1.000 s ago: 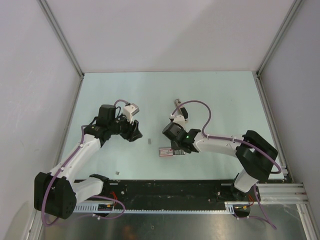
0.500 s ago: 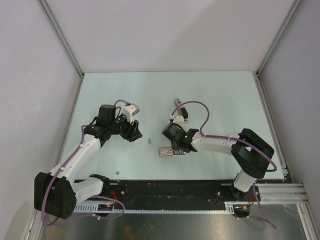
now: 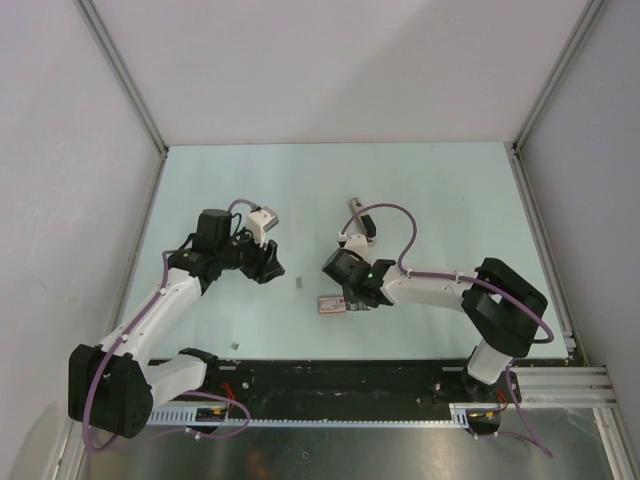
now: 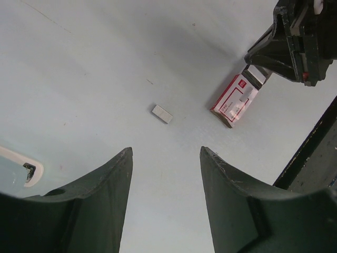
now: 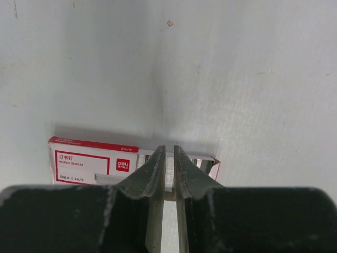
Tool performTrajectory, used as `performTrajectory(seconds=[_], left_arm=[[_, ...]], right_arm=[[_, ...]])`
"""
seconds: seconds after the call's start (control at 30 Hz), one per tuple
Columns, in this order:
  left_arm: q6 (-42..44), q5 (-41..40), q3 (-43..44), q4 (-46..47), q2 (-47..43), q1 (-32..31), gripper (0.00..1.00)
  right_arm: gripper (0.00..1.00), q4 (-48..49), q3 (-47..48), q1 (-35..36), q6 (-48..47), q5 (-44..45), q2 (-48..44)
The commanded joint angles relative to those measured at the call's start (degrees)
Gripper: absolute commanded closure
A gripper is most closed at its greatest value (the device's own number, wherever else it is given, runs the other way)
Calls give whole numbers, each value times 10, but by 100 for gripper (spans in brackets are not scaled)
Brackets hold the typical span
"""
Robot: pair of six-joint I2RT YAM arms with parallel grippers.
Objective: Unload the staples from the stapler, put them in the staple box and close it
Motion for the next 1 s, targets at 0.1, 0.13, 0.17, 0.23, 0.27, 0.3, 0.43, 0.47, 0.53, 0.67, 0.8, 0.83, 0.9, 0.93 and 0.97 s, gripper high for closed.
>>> performTrajectory(seconds=[0.1,0.13,0.17,0.23,0.27,0.3,0.43,0.47,0.53,0.67,0.8,0.83,0.9,0.93,0.97], left_arm=[[37,21,11,-2,-11,-2,41],[37,21,11,-2,-12,-2,41],[37,21,11,-2,-12,-2,41],[37,21,10,-3,-13,-2,41],[38,21,10,-3,-14,-2,41],[38,21,9,-3,-14,-2,42],[39,19,9,-3,-14,-2,41],[39,19,9,-3,-13,-2,41],[39,19,9,-3,-13,-2,41],[39,18,8,-4,-14,-1,42],[39,17,7,-4,-15,-2,42],[40,17,7,-4,-15,-2,42],[39,17,8,-4,-16,-2,42],[39,17,8,-4,-16,-2,42],[39,16,8,-4,-16,-2,42]], right_arm=[[85,-13,20,12,6,25,-6],[85,-14,20,13,6,26,-7],[85,-16,20,13,6,25,-8],[85,-23,20,15,7,28,-9],[85,-27,19,16,9,29,-9],[85,-30,19,17,10,30,-10],[86,-40,15,20,15,36,-22],[86,-42,14,21,16,36,-25],[86,-46,13,21,17,37,-31],[86,-50,13,23,16,38,-41],[85,-42,13,23,15,32,-46],[85,-38,13,22,14,31,-46],[84,-30,13,20,14,26,-44],[84,-26,13,19,14,24,-41],[84,-23,13,18,14,21,-39]])
